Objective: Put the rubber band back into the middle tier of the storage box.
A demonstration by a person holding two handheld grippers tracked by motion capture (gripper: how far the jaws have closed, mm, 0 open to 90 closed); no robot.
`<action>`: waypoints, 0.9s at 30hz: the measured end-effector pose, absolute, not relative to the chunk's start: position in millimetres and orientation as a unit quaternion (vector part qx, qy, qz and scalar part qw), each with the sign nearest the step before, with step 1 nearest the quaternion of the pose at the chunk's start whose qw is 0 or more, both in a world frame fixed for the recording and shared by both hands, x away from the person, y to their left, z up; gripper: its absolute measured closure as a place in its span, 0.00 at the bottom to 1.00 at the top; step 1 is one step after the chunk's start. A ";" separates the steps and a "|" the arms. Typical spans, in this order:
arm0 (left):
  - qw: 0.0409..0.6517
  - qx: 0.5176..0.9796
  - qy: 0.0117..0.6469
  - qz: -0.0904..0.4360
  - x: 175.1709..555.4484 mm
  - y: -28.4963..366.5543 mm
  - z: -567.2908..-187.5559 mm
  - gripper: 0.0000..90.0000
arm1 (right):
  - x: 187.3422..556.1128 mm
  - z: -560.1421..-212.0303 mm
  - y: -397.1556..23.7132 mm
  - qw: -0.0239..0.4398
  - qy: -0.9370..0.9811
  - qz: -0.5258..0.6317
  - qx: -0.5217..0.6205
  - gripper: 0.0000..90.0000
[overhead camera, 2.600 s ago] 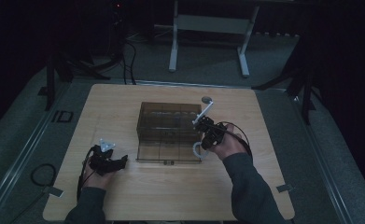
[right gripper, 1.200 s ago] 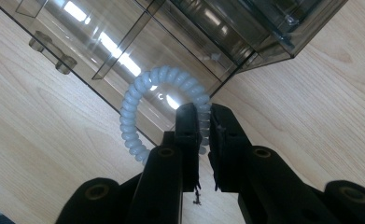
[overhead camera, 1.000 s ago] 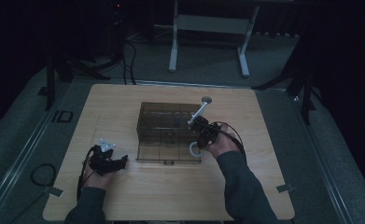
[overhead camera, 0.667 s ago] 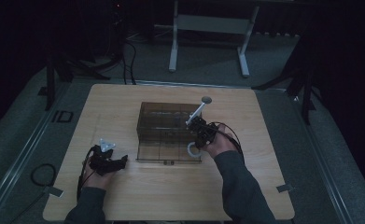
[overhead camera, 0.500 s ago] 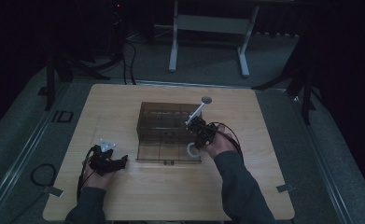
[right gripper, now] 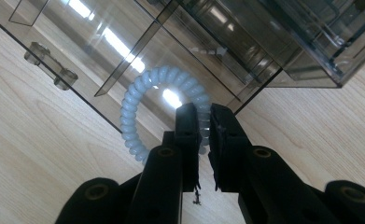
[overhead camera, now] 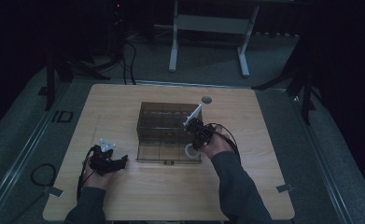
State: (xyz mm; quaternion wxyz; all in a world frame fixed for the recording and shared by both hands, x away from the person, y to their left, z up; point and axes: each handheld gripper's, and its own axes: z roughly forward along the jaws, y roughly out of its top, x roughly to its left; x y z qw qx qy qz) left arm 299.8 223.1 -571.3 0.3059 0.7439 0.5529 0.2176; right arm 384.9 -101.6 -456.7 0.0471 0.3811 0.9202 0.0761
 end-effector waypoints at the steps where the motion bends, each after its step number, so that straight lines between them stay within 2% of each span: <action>1: 0.306 0.744 0.553 0.217 299.8 223.1 -571.3 0.29 | 385.3 -457.1 -101.2 0.047 0.921 0.076 0.380 0.91; 27: 0.307 0.743 0.554 0.217 299.8 222.6 -571.5 0.28 | 392.2 -472.6 -91.6 0.057 0.920 0.063 0.383 0.91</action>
